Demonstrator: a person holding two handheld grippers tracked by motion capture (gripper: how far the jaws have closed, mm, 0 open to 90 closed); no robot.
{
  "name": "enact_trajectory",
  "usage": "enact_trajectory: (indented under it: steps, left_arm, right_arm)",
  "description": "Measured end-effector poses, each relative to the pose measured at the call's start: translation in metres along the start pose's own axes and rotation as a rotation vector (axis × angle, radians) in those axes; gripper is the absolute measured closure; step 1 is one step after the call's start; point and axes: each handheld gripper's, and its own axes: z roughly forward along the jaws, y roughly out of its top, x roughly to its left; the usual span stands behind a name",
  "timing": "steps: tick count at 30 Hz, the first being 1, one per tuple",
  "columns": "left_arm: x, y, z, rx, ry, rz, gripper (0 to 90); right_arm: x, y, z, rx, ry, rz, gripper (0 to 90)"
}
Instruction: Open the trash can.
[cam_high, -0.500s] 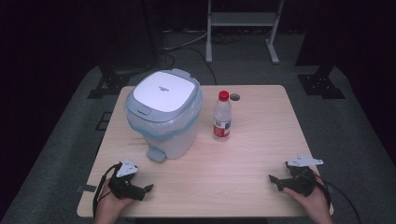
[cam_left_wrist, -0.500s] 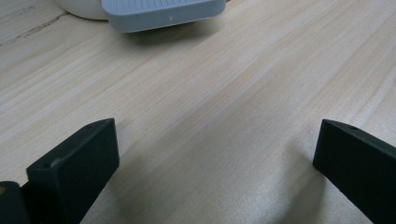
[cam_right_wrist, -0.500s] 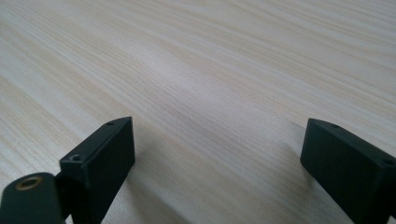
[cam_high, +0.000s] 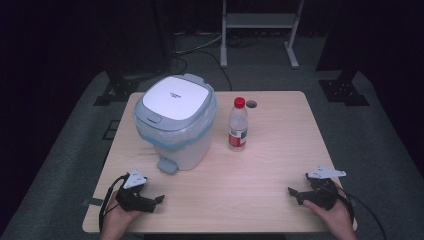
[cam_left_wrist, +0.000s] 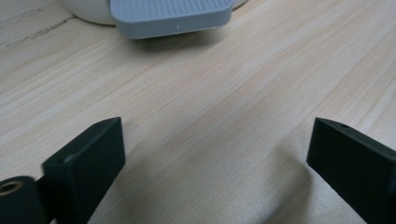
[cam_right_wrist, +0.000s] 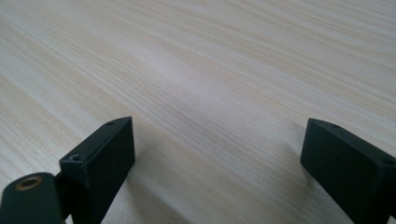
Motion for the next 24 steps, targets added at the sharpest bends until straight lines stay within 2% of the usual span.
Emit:
enact_trajectory:
  steps: [1, 2, 5, 7, 10, 24]
  left_arm:
    - [0.000, 0.001, -0.001, -0.007, -0.002, -0.004, 6.0]
    - [0.000, 0.002, -0.003, -0.024, 0.004, -0.002, 12.5]
    - [0.000, 0.003, -0.004, -0.039, 0.014, -0.006, 15.1]
    - [0.001, 0.004, -0.006, -0.058, 0.019, -0.012, 21.9]
    - [0.002, 0.008, -0.008, -0.080, 0.030, -0.014, 26.0]
    - [0.001, 0.019, -0.005, -0.085, 0.036, -0.035, 48.5]
  right_arm:
    - [0.000, 0.000, 0.000, 0.000, 0.000, 0.000, 8.5]
    - [0.000, 0.000, 0.000, 0.000, 0.000, 0.000, 8.5]
    - [0.000, 0.000, 0.000, 0.000, 0.000, 0.000, 8.5]
    - [0.000, 0.000, 0.000, 0.000, 0.000, 0.000, 8.5]
    - [0.000, 0.000, 0.000, 0.000, 0.000, 0.000, 8.5]
    - [0.000, 0.000, 0.000, 0.000, 0.000, 0.000, 8.5]
